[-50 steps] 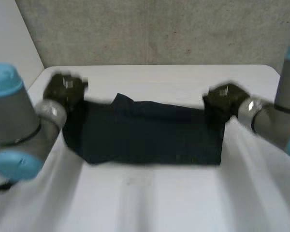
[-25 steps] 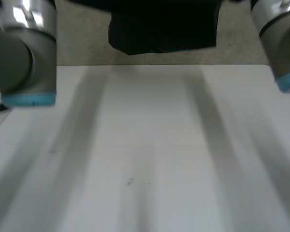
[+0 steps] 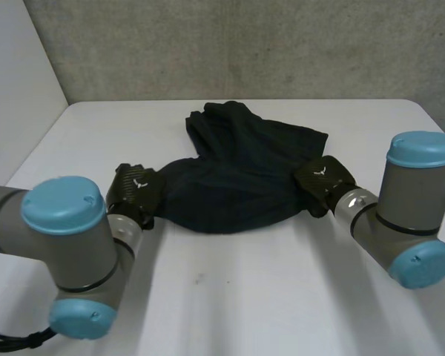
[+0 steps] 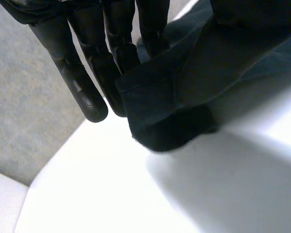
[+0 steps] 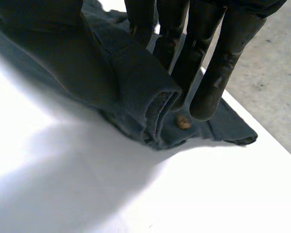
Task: Fold the shorts.
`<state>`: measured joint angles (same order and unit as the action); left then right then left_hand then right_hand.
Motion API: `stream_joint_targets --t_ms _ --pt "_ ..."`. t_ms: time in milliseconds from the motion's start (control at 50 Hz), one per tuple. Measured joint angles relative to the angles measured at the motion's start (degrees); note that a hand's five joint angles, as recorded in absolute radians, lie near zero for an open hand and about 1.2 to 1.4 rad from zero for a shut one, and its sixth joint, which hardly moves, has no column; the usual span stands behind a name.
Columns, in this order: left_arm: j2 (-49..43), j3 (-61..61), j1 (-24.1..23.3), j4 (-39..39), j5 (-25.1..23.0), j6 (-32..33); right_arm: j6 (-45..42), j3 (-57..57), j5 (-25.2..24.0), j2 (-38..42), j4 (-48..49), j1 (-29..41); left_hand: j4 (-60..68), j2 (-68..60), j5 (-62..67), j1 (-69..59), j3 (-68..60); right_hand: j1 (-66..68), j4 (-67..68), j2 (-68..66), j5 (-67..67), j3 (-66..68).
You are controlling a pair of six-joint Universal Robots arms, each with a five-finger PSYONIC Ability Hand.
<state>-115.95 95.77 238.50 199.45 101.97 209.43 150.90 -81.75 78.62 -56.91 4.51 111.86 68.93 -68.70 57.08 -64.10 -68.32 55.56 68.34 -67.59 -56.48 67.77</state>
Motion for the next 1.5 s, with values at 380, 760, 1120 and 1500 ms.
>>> stream_joint_targets --t_ms 380,760,1120,1500 --pt "20.7 11.6 -4.1 -30.9 -0.1 8.6 -16.8 -11.6 -3.8 -14.8 -30.2 -1.1 0.0 0.0 0.0 0.0 0.0 0.0 0.0 0.0 0.0 0.0" --pt "23.5 4.7 -4.4 -15.5 -4.2 9.9 -17.0 -27.1 -5.9 -20.1 -11.7 -6.5 -55.8 55.7 -54.0 51.1 54.8 0.0 0.0 0.0 0.0 0.0" --pt "-6.9 -16.5 6.4 -0.5 -29.4 5.4 -16.7 -29.5 -6.7 -19.5 -5.1 -7.5 -46.7 46.5 -44.6 42.6 46.2 0.0 0.0 0.0 0.0 0.0" --pt "-28.1 -37.4 7.0 -1.2 -33.2 5.5 -12.2 -31.2 -6.7 -18.3 -2.3 -7.5 -25.7 25.3 -24.2 19.0 25.0 0.0 0.0 0.0 -0.6 0.0"
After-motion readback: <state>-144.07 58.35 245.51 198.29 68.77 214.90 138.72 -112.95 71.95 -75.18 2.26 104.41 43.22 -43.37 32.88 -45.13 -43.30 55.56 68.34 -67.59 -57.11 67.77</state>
